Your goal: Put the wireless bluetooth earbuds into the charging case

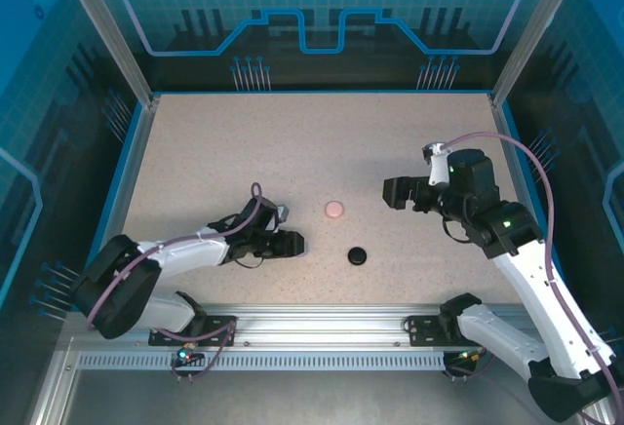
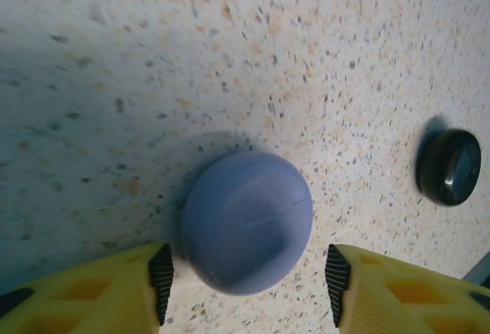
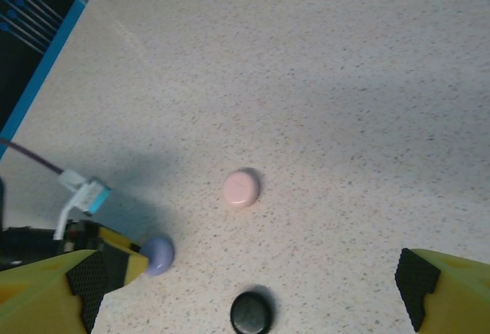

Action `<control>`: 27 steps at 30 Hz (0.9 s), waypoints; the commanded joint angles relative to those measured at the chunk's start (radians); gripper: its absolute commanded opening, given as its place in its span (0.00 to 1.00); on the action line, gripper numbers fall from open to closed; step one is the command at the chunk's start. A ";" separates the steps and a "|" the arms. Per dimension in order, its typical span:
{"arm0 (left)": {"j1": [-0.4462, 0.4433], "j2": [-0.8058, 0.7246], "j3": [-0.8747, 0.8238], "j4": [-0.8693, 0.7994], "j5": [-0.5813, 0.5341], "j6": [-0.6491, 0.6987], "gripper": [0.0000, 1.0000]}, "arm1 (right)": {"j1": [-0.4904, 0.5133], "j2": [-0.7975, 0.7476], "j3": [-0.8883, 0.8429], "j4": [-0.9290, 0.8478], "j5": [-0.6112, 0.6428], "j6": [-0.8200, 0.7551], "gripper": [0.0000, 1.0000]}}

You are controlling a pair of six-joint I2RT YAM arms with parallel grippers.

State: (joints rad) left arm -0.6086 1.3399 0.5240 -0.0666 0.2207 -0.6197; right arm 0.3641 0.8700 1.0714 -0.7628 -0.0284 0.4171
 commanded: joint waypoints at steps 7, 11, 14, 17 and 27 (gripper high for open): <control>0.042 -0.320 0.107 -0.218 -0.271 0.167 0.78 | -0.086 -0.004 -0.107 0.076 0.160 -0.141 1.00; 0.131 -0.450 0.101 -0.173 -0.401 0.270 0.95 | -0.118 0.005 -0.269 0.297 0.294 -0.231 1.00; 0.221 -0.515 0.082 -0.095 -0.453 0.342 0.99 | -0.152 0.029 -0.374 0.490 0.341 -0.264 1.00; 0.283 -0.539 0.050 0.002 -0.542 0.424 0.99 | -0.184 0.091 -0.450 0.671 0.341 -0.287 1.00; 0.381 -0.427 -0.112 0.282 -0.751 0.545 0.99 | -0.224 0.351 -0.656 1.264 0.290 -0.361 1.00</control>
State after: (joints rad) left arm -0.2497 0.8925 0.4492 0.0891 -0.4545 -0.1268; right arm 0.1581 1.1919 0.4500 0.2234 0.2981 0.1013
